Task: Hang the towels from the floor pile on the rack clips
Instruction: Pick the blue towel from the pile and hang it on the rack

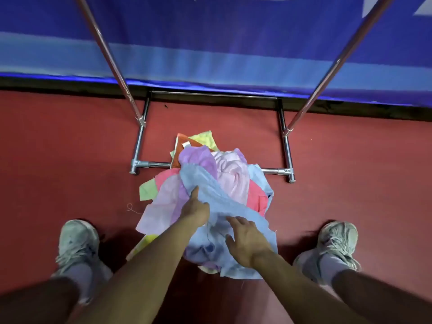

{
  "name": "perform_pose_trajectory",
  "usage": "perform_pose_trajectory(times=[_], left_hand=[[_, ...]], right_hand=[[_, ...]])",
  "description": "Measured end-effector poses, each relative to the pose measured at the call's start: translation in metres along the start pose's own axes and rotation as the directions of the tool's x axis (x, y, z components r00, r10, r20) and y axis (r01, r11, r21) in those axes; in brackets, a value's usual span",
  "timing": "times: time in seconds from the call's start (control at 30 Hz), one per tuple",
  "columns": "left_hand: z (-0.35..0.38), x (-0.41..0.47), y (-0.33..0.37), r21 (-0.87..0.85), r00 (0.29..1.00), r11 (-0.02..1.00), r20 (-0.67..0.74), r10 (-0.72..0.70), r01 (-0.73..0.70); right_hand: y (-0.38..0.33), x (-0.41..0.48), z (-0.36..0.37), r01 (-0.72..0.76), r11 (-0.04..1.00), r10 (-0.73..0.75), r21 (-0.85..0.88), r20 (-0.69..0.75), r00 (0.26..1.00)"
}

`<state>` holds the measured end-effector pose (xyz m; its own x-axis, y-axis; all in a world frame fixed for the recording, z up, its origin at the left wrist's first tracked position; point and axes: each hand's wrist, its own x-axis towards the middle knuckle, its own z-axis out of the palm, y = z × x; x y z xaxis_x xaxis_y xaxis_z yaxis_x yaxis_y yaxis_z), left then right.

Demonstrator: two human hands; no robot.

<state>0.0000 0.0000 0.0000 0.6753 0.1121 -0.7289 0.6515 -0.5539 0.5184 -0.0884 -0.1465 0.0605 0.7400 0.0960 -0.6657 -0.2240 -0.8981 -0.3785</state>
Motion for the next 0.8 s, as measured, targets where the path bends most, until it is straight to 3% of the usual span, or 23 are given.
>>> perform_pose_trajectory(times=[0.13,0.27,0.47,0.6,0.73,0.8], left_hand=[[0.01,0.015,0.001,-0.232,0.99,0.964,-0.03,-0.14,0.13],[0.006,0.002,-0.003,-0.43,0.97,0.897,-0.157,-0.184,0.1],[-0.012,-0.066,0.022,-0.341,0.967,0.929,-0.246,0.057,-0.142],[-0.029,-0.121,0.043,-0.363,0.944,0.887,-0.266,0.195,-0.285],[-0.057,-0.171,0.066,-0.407,0.907,0.813,-0.246,0.341,-0.416],[-0.077,-0.19,0.072,-0.323,0.853,0.789,-0.217,0.475,-0.522]], right_hand=[[0.009,0.003,0.001,-0.054,0.996,0.056,-0.077,0.023,0.998],[0.007,0.004,-0.003,-0.057,0.997,0.055,-0.056,-0.043,0.998],[-0.015,-0.013,-0.016,0.07,0.998,-0.069,-0.005,-0.174,0.982],[-0.04,-0.042,-0.035,0.112,0.994,-0.109,-0.006,-0.295,0.949],[-0.056,-0.079,-0.062,0.242,0.97,-0.22,-0.015,-0.472,0.854],[-0.063,-0.095,-0.079,0.349,0.934,-0.26,0.075,-0.527,0.809]])
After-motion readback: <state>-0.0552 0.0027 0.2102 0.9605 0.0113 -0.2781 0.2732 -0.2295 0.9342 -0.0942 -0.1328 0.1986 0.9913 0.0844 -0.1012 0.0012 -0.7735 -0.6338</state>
